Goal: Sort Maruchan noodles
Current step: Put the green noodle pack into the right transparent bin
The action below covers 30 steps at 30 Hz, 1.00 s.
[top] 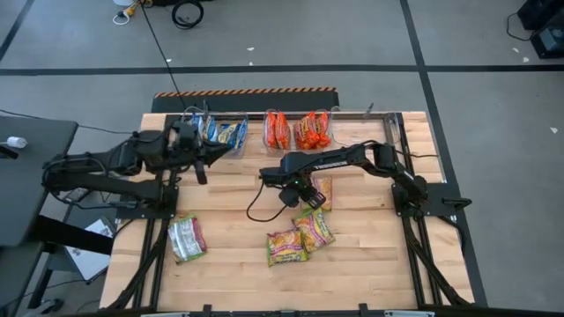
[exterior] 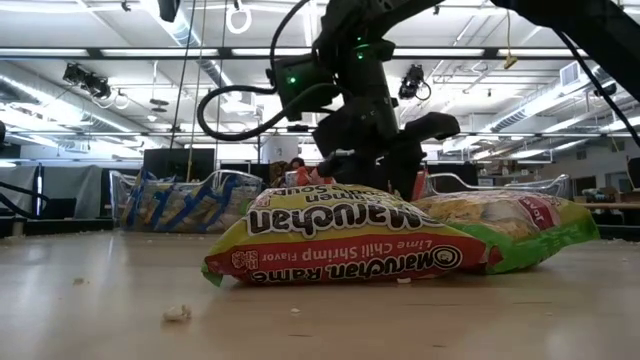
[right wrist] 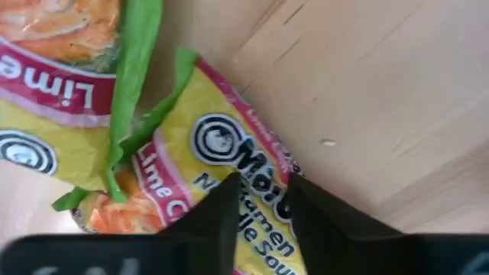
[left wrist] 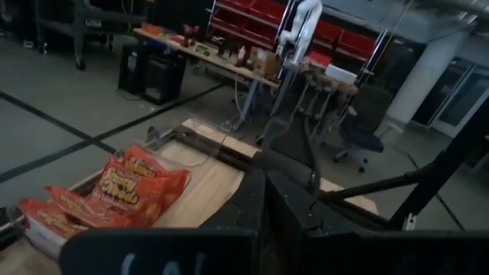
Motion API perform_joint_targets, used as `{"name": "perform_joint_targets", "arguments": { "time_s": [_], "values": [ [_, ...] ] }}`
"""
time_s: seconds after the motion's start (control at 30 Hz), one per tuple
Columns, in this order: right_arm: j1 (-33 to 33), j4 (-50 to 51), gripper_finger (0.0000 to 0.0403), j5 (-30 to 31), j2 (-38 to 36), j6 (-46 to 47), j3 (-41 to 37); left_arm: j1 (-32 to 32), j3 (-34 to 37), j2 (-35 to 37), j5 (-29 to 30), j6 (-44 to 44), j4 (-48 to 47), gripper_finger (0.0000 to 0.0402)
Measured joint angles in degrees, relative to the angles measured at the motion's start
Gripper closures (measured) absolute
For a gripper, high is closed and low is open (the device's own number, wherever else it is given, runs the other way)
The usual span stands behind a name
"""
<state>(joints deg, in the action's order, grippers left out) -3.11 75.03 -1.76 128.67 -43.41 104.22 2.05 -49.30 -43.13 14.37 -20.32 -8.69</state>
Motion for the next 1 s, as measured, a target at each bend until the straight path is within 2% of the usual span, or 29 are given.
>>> {"name": "perform_joint_targets", "arguments": {
  "time_s": [0.13, 0.2, 0.4, 0.63, 0.83, 1.0],
  "values": [
    [0.7, 0.4, 0.0365, 0.6, -0.3, -0.3, 0.0, 0.0, 0.0, -0.7, 0.0, 0.0, 0.0, 0.0382],
    [1.1, 1.0, 0.0391, 1.1, -0.9, -0.2, 0.0, 0.0, 0.0, -0.7, 0.0, 0.0, -0.2, 0.0382],
    [4.1, 4.3, 0.0397, 6.8, -7.7, 3.8, -0.1, 0.0, 0.0, 1.6, 0.0, 1.5, -1.2, 0.0382],
    [5.6, 8.8, 0.04, 18.6, -24.4, 6.6, -1.3, 0.0, 0.0, 3.9, 0.0, 3.3, -1.8, 0.0382],
    [-2.9, 7.6, 0.04, 24.7, -40.7, 0.3, -10.5, -0.1, 0.0, 2.3, -0.7, 1.2, 2.0, 0.0382],
    [-14.8, -7.2, 0.0401, 25.0, -51.4, -17.2, -25.0, -0.1, 0.0, -2.3, -1.6, 1.2, 11.5, 0.0382]
  ]
}}
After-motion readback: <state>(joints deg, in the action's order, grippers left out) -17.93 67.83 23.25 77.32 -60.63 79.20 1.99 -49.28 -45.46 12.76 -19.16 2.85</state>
